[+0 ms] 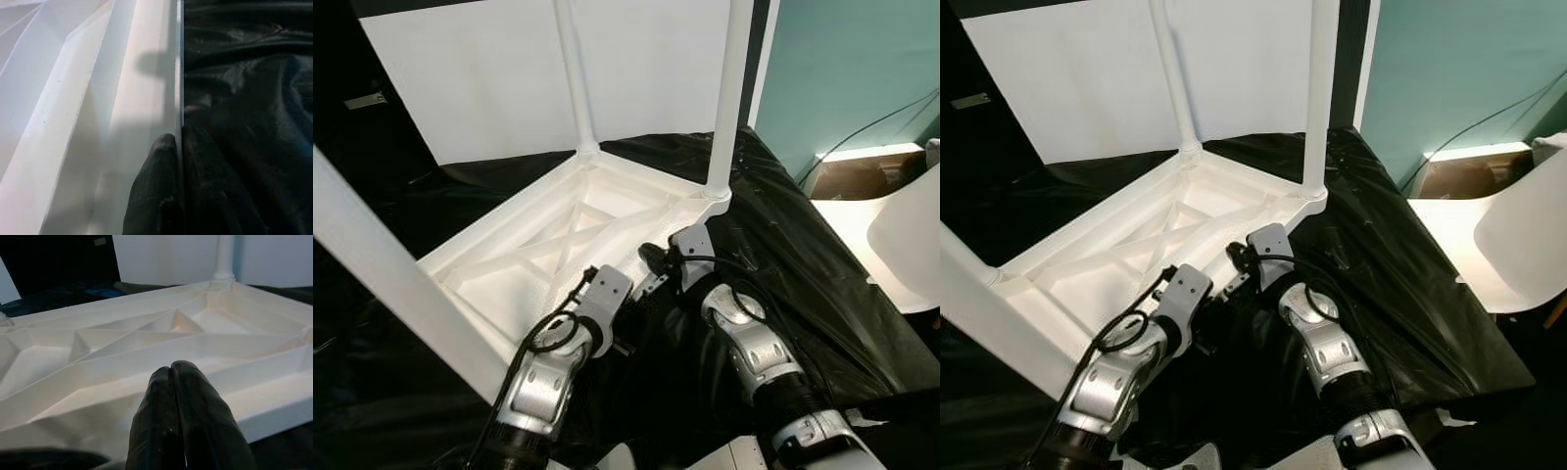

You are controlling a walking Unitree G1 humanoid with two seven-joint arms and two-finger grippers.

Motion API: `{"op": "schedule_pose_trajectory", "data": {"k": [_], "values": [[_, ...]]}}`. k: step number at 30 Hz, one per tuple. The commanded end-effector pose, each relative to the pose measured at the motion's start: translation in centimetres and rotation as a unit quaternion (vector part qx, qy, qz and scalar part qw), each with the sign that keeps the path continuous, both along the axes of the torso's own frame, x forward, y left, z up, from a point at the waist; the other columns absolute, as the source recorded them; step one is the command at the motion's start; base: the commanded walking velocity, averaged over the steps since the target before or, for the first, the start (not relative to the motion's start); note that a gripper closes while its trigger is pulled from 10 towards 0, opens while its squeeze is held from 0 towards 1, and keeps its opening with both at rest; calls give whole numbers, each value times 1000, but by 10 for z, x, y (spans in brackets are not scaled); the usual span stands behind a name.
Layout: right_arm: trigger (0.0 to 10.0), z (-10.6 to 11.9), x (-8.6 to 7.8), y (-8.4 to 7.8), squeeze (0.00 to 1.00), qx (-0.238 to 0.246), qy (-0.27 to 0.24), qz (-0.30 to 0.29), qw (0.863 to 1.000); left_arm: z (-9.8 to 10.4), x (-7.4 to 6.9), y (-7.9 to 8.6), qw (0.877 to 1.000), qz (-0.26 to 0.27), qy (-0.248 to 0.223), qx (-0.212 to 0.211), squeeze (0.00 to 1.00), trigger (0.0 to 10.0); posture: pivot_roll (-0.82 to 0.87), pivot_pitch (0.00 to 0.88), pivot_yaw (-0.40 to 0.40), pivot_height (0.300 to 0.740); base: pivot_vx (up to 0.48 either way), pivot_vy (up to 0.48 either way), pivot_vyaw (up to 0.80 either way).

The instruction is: Building children table

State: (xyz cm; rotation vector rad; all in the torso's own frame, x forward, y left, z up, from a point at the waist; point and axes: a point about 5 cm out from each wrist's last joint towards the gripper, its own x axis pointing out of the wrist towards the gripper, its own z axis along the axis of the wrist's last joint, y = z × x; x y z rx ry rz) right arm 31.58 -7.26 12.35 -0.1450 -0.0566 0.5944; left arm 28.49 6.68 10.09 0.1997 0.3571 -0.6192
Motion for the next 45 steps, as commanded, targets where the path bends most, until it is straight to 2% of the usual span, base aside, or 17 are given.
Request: {"op": "schedule_pose_trajectory", "data": {"k": [1, 10, 11, 12, 13, 23, 26, 30, 31, 32, 33, 34, 38, 39, 42, 43, 45], "values": [[10000, 1, -1, 1, 0, 1, 2, 3, 1000, -16, -1, -4, 996, 86, 4, 15, 0, 0, -53, 0, 68, 740, 0, 0, 0], [10000, 11, -1, 1, 0, 11, -6, -5, 1000, -7, 6, -24, 997, 48, -42, -31, 0, 0, -59, 0, 76, 740, 0, 0, 0], [10000, 11, -1, 1, 0, 12, -6, -6, 1000, -5, 4, -27, 998, 37, -48, -34, 0, 1843, -59, 0, 77, 740, 0, 0, 0], [10000, 11, -1, 1, 0, 12, -6, -8, 1000, -4, 4, -29, 998, 29, -51, -37, 0, 1843, -59, 0, 78, 740, 0, 0, 0], [10000, 11, -2, 0, 0, 11, -6, -13, 1000, -4, 3, -31, 998, 20, -58, -31, 0, 10000, -59, 0, 78, 740, 0, 0, 0], [10000, 7, 0, -5, 0, 4, -10, -45, 999, 6, 1, -28, 991, 0, -130, -11, 0, 10000, -54, 0, 84, 740, 0, 0, 0], [10000, 8, 2, -7, 0, 5, -10, -59, 998, 27, -6, -30, 978, -46, -188, -78, 0, 10000, -57, 0, 86, 740, 0, 0, 0], [10000, 9, 2, -8, 0, 5, -11, -64, 998, 37, -11, -25, 971, -67, -198, -116, 0, 10000, -58, 0, 88, 740, 0, 0, 0], [10000, 9, 3, -9, 0, 4, -11, -67, 998, 43, -15, -12, 967, -75, -191, -154, 173, 10000, -57, 0, 87, 740, 0, 0, 0], [10000, 9, 3, -9, 0, 4, -12, -69, 998, 45, -17, -7, 964, -78, -189, -171, 573, 10000, -55, 0, 86, 740, 0, 0, 0], [10000, 9, 3, -9, 0, 4, -12, -69, 998, 46, -18, -4, 962, -80, -188, -181, 573, 10000, -54, 0, 86, 740, 0, 0, 0], [10000, 9, 3, -9, 0, 3, -11, -70, 998, 46, -20, 0, 961, -81, -187, -187, 1000, 10000, -53, 0, 86, 740, 0, 0, 0], [10000, 8, 3, -9, 0, 2, -11, -70, 998, 43, -26, 3, 960, -89, -184, -191, 1000, 10000, -50, 0, 84, 740, 0, 0, 0], [10000, 8, 3, -9, 0, 3, -10, -69, 998, 45, -27, 3, 958, -85, -195, -195, 294, 10000, -49, 0, 84, 740, 0, 0, 0], [10000, 8, 4, -9, 0, 3, -10, -70, 998, 46, -28, 3, 954, -79, -208, -201, 294, 10000, -49, 0, 84, 740, 0, 0, 0], [10000, 8, 3, -8, 0, 3, -9, -69, 998, 46, -30, 6, 954, -77, -207, -203, 0, 10000, -49, 0, 86, 740, 0, 0, 0], [10000, 7, 3, -8, 0, 3, -9, -69, 998, 43, -35, 13, 955, -79, -192, -211, 0, 10000, -51, 0, 88, 740, 0, 0, 0]]}}
